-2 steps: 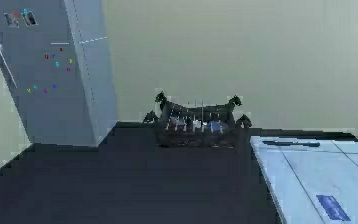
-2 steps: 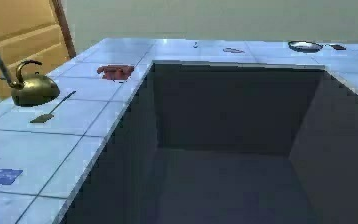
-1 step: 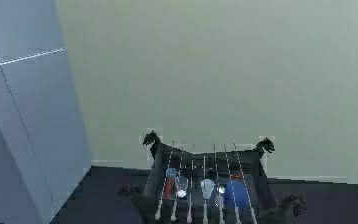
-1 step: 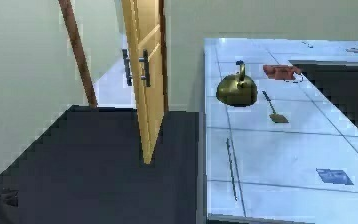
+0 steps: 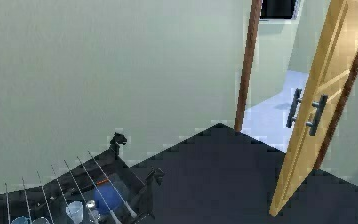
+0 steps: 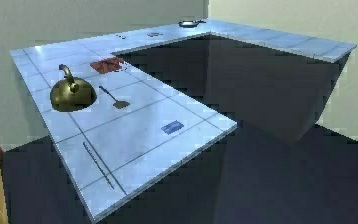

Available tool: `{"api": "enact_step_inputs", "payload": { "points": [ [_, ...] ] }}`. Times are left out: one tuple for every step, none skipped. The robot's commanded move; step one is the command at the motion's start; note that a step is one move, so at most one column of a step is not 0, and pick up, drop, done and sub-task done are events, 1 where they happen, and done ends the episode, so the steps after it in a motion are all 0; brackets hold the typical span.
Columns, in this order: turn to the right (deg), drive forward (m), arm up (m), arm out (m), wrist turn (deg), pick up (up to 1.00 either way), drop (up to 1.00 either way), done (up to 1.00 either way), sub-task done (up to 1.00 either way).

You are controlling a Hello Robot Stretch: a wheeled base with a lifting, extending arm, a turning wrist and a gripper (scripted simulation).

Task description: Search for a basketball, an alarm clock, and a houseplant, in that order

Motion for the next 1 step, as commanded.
{"api": "enact_step_inputs", "payload": {
  "points": [
    [3.0,0.0,0.0,0.0,0.0,0.0,0.0,0.0,0.0]
  ]
}}
